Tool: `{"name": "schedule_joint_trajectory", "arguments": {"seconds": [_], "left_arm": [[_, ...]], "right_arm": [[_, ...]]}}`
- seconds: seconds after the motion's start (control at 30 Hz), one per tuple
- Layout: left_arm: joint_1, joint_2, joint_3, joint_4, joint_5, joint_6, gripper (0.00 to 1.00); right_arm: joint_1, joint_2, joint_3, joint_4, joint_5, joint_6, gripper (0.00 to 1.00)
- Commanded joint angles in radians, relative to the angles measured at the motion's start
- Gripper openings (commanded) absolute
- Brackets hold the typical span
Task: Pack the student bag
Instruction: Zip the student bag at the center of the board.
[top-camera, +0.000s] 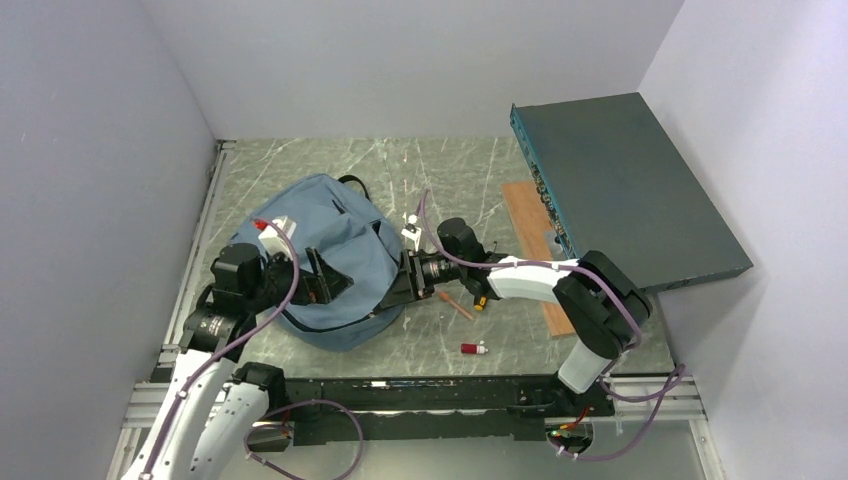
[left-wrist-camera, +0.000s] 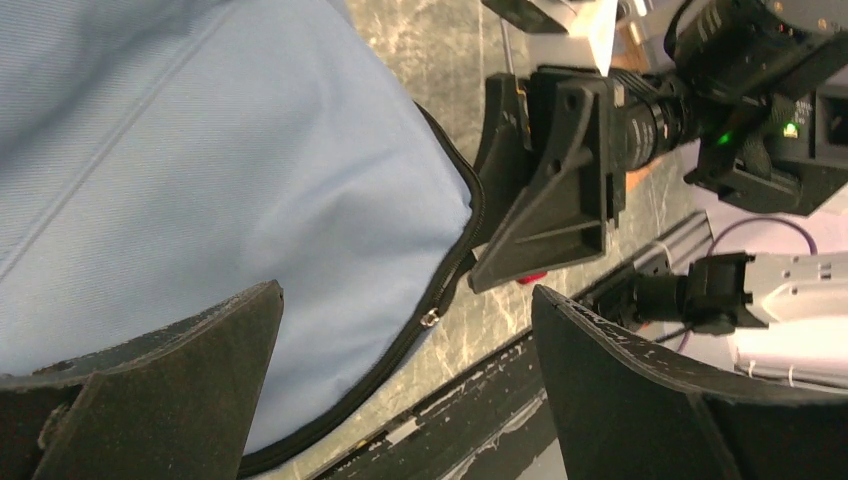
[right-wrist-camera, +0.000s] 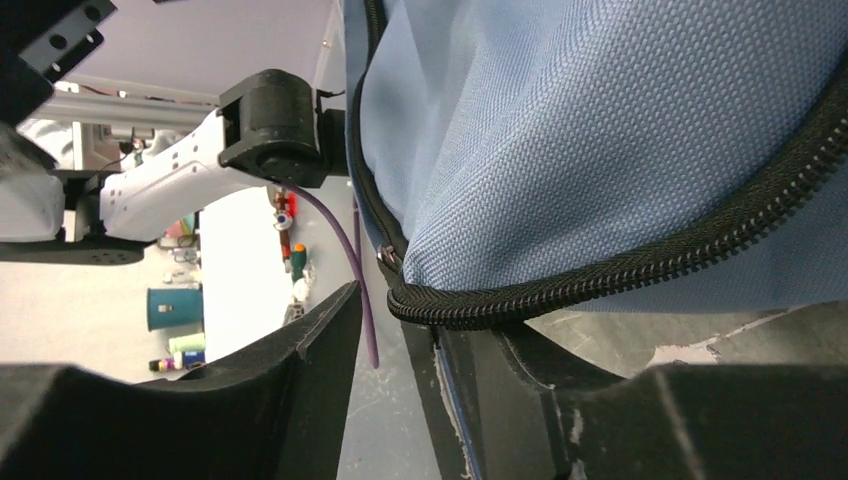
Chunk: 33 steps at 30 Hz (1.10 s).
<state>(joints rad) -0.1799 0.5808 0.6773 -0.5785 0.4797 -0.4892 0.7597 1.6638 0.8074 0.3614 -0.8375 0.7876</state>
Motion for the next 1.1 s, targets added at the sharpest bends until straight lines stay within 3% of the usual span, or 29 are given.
{"name": "schedule_joint_trajectory", "arguments": {"seconds": [0.0,0.4,0.57,0.63,0.67,0.8,1.07], "left_arm": [[-0.102,0.019,0.010,0.061,-0.083,-0.006,1.00],[-0.211,0.056,0.019,0.078,-0.149,-0.018,1.00],[-0.235,0.063,0.014,0.072,-0.157,-0.012,0.98],[-0.258,0.063,0.007,0.071,-0.171,-0.014,0.97],[-0.276,0.067,0.006,0.063,-0.189,-0.014,0.95],[-0.414,0.091,0.009,0.001,-0.360,-0.031,0.88],[-0.864,0.213,0.057,-0.136,-0.870,-0.189,0.86]], "right_arm": [[0.009,-0.001,-0.003,0.107,-0.025,0.036,0.45],[0.043,0.007,-0.024,0.139,-0.025,0.062,0.40],[0.042,-0.001,-0.018,0.135,-0.016,0.053,0.23],[0.043,-0.010,-0.017,0.119,-0.007,0.042,0.04],[0.043,-0.018,-0.018,0.105,0.004,0.036,0.00],[0.043,-0.086,-0.017,0.000,0.072,-0.018,0.00],[0.044,-0.211,-0.012,-0.155,0.156,-0.100,0.00]]}}
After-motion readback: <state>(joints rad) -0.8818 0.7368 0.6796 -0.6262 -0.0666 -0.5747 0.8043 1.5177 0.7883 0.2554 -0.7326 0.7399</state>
